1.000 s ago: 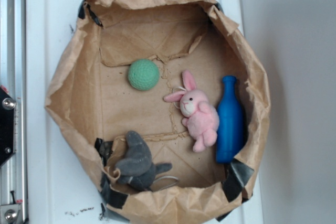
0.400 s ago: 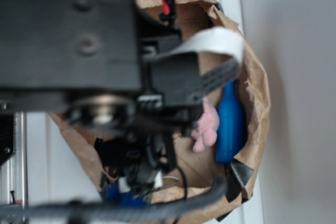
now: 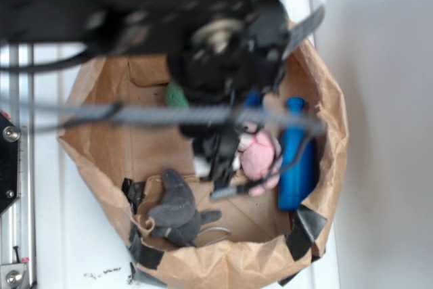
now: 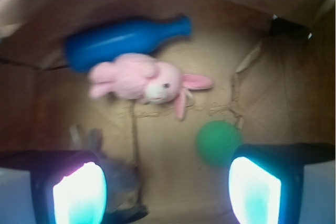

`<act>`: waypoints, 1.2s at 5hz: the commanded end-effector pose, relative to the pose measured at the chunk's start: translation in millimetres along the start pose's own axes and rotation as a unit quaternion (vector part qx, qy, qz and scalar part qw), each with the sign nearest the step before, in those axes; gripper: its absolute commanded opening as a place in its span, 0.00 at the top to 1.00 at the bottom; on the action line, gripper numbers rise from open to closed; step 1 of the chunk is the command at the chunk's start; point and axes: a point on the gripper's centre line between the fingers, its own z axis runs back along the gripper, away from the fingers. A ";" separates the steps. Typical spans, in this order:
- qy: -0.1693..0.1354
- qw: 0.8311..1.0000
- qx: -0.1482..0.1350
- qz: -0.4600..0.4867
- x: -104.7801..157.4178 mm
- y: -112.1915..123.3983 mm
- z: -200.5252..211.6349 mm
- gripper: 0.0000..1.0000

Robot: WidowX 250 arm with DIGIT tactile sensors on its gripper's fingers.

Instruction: Grab the green ball.

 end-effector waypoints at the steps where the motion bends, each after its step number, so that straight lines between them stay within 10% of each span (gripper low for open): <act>1: -0.031 1.000 0.000 0.003 11.2 4.4 18.3 0.00; 6: -0.045 0.998 0.036 -0.001 -0.4 21.8 -43.3 0.00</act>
